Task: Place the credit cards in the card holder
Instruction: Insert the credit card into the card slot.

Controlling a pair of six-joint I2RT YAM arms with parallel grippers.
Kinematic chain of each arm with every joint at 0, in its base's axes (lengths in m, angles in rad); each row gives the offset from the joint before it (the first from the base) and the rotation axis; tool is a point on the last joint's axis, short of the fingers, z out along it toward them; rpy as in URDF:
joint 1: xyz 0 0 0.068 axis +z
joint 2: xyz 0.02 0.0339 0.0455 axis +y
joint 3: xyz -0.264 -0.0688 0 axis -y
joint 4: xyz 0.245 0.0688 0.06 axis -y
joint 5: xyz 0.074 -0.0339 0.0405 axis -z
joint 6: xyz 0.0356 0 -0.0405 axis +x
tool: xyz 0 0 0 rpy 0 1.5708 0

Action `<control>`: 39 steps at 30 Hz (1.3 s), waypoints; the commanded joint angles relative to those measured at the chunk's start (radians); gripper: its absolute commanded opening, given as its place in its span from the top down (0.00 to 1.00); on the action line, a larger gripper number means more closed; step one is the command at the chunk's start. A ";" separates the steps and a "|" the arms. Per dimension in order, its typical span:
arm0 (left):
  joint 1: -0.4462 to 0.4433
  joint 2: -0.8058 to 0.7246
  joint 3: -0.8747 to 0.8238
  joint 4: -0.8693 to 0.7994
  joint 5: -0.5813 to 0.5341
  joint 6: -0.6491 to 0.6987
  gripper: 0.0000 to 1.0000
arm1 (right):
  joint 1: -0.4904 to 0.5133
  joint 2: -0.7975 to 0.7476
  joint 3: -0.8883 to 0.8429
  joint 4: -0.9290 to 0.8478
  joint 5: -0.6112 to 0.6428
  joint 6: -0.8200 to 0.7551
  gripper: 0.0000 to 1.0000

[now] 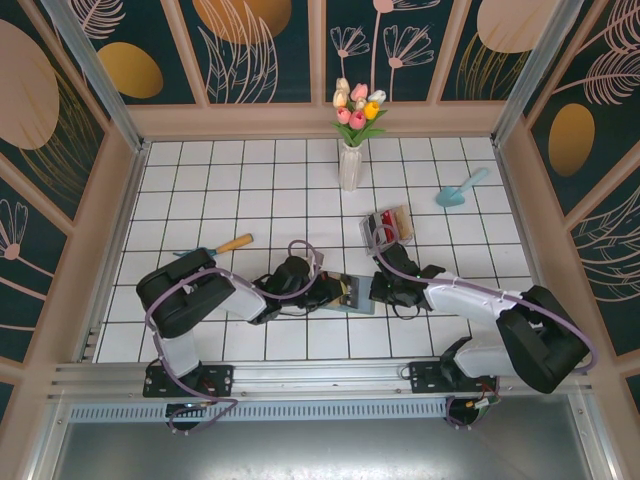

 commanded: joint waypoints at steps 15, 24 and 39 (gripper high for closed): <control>-0.025 -0.016 0.026 -0.097 -0.046 0.002 0.74 | 0.021 0.001 -0.026 -0.013 -0.003 0.027 0.92; -0.023 -0.083 0.016 -0.205 -0.087 0.041 0.74 | 0.021 -0.001 -0.028 -0.020 -0.001 0.028 0.92; -0.025 -0.004 -0.017 0.025 -0.101 -0.112 0.97 | 0.031 0.007 -0.037 0.020 -0.026 0.046 0.92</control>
